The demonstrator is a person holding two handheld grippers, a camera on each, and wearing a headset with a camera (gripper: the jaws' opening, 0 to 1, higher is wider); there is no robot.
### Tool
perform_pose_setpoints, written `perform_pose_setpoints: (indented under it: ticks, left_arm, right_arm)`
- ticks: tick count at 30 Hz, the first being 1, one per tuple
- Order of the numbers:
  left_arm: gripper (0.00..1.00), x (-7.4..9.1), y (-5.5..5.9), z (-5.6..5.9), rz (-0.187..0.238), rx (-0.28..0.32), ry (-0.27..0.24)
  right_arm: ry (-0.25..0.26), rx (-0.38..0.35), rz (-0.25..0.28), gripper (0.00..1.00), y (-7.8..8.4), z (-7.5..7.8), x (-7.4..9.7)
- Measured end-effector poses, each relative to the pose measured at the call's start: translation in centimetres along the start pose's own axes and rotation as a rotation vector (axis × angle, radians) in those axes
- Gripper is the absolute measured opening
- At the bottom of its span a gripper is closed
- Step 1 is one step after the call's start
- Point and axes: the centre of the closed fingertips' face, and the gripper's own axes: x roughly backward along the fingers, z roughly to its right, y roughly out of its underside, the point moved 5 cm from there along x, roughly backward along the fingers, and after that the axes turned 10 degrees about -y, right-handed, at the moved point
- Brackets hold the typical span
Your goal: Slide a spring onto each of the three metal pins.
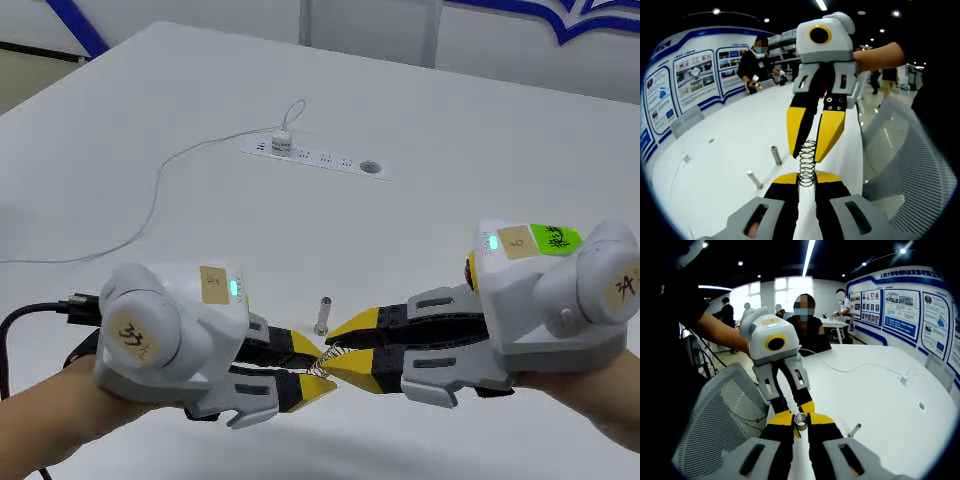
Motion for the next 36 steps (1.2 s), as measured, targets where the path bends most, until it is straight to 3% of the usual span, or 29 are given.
perform_pose_setpoints:
  ticks: [8, 12, 16, 21, 28, 36]
  left_arm:
    - [0.13, 0.2, 0.2, -0.3, 0.003, 0.004, -0.025]
    - [0.24, 0.4, 0.3, -0.9, 0.001, 0.014, -0.063]
    - [0.29, 0.7, 0.1, -1.5, 0.015, 0.046, -0.08]
    - [0.37, 1.1, 0.5, -1.8, 0.003, 0.063, -0.099]
    - [0.48, 1.5, 0.9, -1.8, -0.007, 0.075, -0.087]
    - [0.57, 1.9, 1.2, -2.2, -0.006, 0.082, -0.105]
  right_arm:
    - [0.017, -0.002, -0.017, 0.1, -0.1, 0.2, -0.2]
    - [0.018, -0.001, -0.012, 0.1, -0.4, 0.3, -0.4]
    - [0.025, 0.009, -0.017, 0.1, -0.7, 0.6, -0.5]
    - [0.044, 0.013, -0.012, 0.1, -1.1, 1.1, -0.2]
    - [0.085, 0.017, -0.018, 0.1, -1.3, 2.2, 0.2]
    - [0.127, 0.031, -0.062, 0.1, -1.4, 3.8, 0.6]
